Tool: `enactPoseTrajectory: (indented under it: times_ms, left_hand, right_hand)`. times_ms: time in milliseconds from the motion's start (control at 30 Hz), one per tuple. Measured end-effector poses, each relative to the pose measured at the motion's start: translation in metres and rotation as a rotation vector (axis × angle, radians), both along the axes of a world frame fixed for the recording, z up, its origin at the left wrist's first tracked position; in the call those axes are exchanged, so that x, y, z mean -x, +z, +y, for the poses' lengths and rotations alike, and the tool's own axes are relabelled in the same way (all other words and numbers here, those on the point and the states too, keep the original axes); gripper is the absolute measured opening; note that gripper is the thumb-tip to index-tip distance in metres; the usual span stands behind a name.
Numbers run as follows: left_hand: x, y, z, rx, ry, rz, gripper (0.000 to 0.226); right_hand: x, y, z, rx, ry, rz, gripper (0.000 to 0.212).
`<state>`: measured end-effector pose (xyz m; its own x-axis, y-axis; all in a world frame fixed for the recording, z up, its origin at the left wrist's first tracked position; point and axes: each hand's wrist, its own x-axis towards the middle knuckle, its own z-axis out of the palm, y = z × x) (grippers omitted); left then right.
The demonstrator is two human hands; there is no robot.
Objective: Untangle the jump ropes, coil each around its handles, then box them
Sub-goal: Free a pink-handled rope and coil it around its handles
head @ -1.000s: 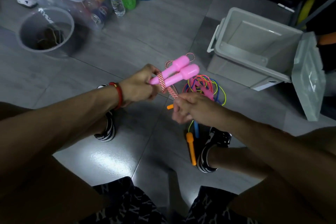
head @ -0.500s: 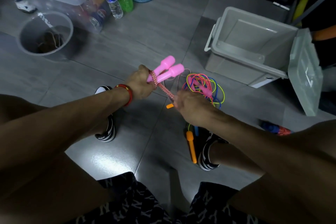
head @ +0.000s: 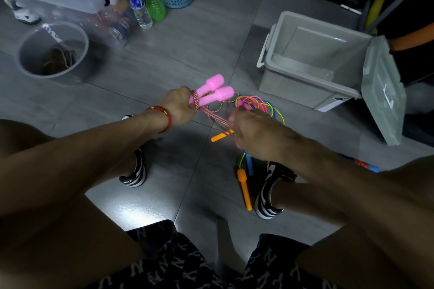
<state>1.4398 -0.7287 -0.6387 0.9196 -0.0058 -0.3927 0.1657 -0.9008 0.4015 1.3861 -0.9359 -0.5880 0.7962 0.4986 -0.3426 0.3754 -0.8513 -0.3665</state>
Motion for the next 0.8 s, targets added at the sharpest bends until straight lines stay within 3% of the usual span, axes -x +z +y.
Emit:
enactPoseTrajectory:
  times_ms: [100,200,500,600,667,800]
  left_hand:
    - [0.01,0.004,-0.006,-0.062,-0.115,-0.004,0.024]
    - [0.022,0.007,-0.013,-0.083,-0.274,0.029,0.022]
    - [0.047,0.035,-0.036,-0.013,-0.723,0.131,0.016]
    - [0.055,0.039,-0.038,0.13,-0.838,0.074,0.018]
    - [0.059,0.045,-0.033,0.26,-0.806,-0.004,0.017]
    - [0.061,0.064,-0.026,0.412,-0.697,-0.043,0.039]
  right_hand:
    - [0.0,0.011,-0.008,0.087,0.169,-0.118,0.021]
    - [-0.009,0.027,-0.014,0.053,0.258,-0.145,0.048]
    - [-0.043,0.044,-0.026,-0.199,0.243,-0.139,0.015]
    - [-0.054,0.035,-0.032,-0.289,0.093,-0.053,0.012]
    - [-0.061,0.025,-0.043,-0.362,-0.02,0.102,0.009]
    - [-0.066,0.016,-0.051,-0.507,-0.147,0.357,0.008]
